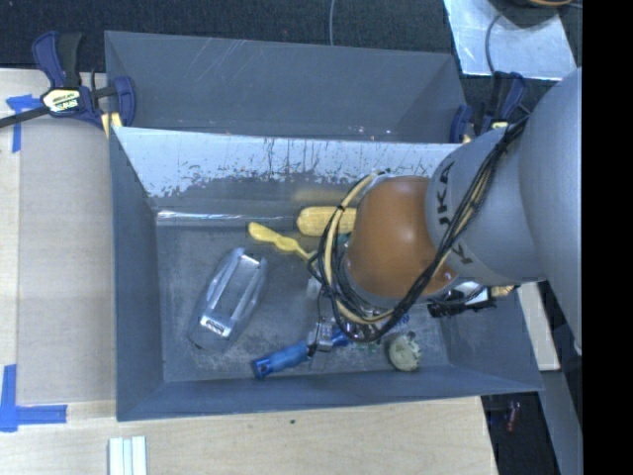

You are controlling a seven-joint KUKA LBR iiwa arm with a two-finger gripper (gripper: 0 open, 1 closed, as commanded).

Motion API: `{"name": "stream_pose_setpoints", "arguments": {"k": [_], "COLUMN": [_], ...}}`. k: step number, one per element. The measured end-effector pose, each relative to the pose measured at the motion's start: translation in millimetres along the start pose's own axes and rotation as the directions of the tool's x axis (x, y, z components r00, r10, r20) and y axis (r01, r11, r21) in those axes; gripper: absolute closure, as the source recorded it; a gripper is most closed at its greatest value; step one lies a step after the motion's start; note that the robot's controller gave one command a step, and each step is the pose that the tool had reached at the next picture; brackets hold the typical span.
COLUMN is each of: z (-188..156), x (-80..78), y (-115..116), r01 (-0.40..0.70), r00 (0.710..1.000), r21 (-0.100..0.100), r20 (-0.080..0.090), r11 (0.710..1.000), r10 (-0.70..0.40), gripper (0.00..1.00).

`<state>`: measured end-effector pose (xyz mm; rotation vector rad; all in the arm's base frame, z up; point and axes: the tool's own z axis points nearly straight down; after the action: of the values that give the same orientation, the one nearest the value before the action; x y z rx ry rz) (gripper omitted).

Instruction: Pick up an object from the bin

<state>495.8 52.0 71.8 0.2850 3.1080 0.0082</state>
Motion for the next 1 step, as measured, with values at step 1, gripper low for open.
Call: {"name": "stream_pose_setpoints", "arguments": {"k": [1], "z": [0.4], "x": [1.7], "y": [-29.3], "r01": [0.186], "r00": [0.983], "r21": [0.001], "r20": [-0.011], "r11": [0.983], "r10": [-0.186], "gripper": [0.00]}}
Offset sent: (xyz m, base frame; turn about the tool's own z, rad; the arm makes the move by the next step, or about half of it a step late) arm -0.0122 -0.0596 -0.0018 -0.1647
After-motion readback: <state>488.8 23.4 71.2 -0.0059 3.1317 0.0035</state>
